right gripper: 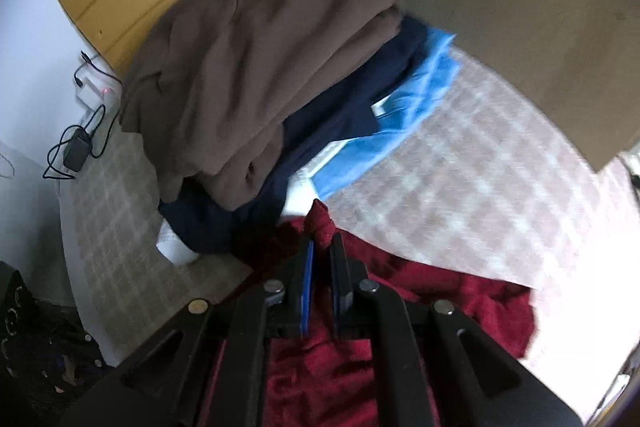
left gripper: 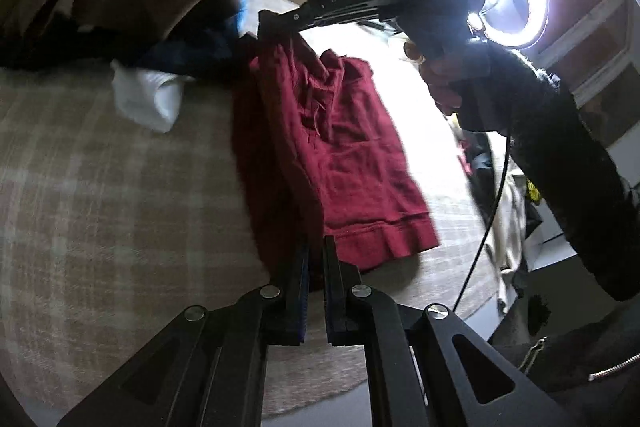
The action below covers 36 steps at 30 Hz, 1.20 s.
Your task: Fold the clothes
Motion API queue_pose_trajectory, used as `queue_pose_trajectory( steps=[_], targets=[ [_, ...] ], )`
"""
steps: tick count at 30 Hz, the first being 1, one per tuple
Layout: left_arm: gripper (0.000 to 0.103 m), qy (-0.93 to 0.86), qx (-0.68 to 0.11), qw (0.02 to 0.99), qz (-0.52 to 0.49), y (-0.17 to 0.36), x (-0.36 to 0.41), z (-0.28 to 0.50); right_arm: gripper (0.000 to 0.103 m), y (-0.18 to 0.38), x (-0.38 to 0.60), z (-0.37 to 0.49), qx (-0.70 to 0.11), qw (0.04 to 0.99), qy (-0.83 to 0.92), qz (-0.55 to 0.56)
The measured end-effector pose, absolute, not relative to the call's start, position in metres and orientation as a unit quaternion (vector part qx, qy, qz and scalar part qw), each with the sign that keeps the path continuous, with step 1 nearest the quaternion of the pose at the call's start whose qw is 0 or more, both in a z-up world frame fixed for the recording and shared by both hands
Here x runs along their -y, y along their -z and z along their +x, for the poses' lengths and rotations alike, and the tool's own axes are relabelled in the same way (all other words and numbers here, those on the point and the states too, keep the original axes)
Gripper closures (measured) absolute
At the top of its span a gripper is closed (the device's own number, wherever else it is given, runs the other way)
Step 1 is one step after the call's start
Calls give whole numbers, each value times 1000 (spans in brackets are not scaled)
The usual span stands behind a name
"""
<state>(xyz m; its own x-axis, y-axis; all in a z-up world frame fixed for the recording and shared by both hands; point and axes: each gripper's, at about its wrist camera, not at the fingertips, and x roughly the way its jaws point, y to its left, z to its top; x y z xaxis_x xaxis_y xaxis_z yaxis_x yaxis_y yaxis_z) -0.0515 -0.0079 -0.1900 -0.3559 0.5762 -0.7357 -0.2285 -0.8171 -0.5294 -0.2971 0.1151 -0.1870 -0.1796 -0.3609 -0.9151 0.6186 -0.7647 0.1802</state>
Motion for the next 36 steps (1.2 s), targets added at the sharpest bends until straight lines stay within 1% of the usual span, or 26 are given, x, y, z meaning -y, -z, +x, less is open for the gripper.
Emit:
queue_pose_trajectory(
  steps=[4, 5, 6, 7, 10, 12, 14, 15, 16, 19, 23, 26, 29, 34, 35, 36],
  targets=[
    [97, -794, 173, 248, -527, 202, 10, -51, 95, 202, -103, -298, -125, 318, 752, 563],
    [97, -788, 171, 245, -538, 207, 8, -52, 92, 205, -100, -298, -127, 316, 751, 566],
    [94, -784, 169, 241, -547, 210, 7, -53, 85, 208, -98, -299, -129, 314, 750, 568],
    [93, -779, 168, 239, -554, 211, 9, -51, 81, 209, -98, -299, -127, 312, 749, 570],
    [93, -779, 163, 230, -559, 205, 20, -45, 69, 180, -125, -293, -62, 320, 768, 551],
    [92, -784, 165, 219, -557, 195, 32, -43, 50, 153, -157, -280, -16, 317, 789, 525],
    [83, -786, 172, 212, -555, 188, 40, -46, 43, 134, -195, -258, 17, 303, 808, 504],
    [76, -785, 169, 214, -557, 189, 38, -51, 43, 127, -214, -246, 33, 294, 816, 496],
    [75, -783, 166, 215, -559, 190, 37, -55, 43, 129, -235, -230, 46, 279, 822, 494],
    [75, -774, 160, 227, -569, 196, 25, -69, 43, 157, -291, -184, 101, 231, 817, 519],
    [74, -754, 153, 248, -589, 207, 6, -86, 43, 204, -320, -131, 175, 206, 783, 561],
    [74, -745, 135, 257, -600, 211, -4, -88, 43, 213, -309, -119, 170, 209, 780, 565],
    [71, -743, 122, 261, -603, 212, -10, -88, 43, 222, -299, -107, 165, 212, 777, 570],
    [72, -752, 98, 253, -601, 209, -18, -87, 43, 234, -281, -91, 147, 222, 777, 570],
    [73, -756, 92, 250, -598, 209, -20, -86, 45, 235, -278, -92, 139, 227, 780, 567],
    [80, -761, 83, 246, -595, 209, -22, -86, 54, 236, -278, -92, 133, 232, 781, 564]
  ],
)
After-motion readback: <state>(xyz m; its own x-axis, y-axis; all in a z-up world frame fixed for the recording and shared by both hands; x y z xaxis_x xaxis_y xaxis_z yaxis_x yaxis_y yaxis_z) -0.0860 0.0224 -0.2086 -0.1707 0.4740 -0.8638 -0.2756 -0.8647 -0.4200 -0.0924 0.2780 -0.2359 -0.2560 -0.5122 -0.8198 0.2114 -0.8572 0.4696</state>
